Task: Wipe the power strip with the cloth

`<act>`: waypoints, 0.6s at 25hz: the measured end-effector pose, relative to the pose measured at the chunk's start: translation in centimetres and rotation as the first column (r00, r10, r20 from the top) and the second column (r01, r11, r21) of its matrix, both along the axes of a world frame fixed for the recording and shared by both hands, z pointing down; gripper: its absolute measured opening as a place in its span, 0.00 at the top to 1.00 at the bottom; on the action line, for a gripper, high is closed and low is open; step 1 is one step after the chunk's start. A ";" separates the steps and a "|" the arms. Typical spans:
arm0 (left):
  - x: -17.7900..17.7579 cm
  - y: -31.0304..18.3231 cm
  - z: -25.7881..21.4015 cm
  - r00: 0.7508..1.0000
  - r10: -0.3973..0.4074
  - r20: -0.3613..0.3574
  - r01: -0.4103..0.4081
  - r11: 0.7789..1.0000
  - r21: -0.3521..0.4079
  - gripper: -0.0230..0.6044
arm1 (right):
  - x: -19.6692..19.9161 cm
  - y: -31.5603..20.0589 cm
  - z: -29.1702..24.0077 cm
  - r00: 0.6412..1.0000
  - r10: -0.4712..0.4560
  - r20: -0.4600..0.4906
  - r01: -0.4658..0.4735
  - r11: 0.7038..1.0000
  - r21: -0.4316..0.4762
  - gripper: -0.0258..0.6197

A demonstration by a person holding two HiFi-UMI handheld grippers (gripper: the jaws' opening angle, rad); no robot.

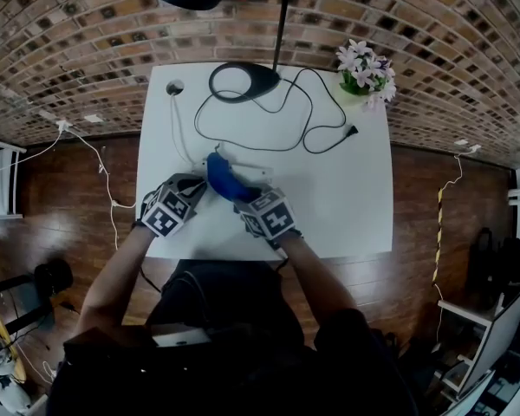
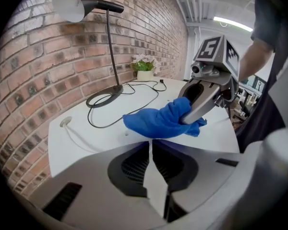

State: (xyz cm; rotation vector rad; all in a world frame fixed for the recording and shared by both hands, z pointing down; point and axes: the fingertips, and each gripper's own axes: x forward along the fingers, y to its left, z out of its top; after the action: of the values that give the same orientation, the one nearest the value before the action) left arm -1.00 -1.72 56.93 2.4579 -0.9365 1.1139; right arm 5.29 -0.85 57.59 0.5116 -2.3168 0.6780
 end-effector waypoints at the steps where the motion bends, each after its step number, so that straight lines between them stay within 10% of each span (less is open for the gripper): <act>1: -0.1 -0.4 -0.6 1.000 -0.017 -0.016 0.017 1.000 0.018 0.92 | 0.0 0.1 0.1 1.000 -0.001 -0.006 0.001 1.000 0.000 0.86; 5: -1.1 -2.7 -2.3 0.992 -0.116 -0.049 0.119 0.991 0.066 0.95 | 0.1 0.2 0.5 0.999 0.004 -0.031 -0.004 1.000 0.003 0.86; 15: -1.2 -3.3 0.4 0.995 -0.060 0.077 0.053 0.995 0.090 0.95 | 0.7 0.9 1.2 0.997 0.058 -0.054 -0.060 0.998 -0.028 0.86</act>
State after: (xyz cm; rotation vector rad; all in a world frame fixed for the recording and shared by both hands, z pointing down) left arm -2.15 -5.00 57.35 2.4545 -1.0938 1.1837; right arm 6.03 0.06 58.76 0.5797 -2.2463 0.7170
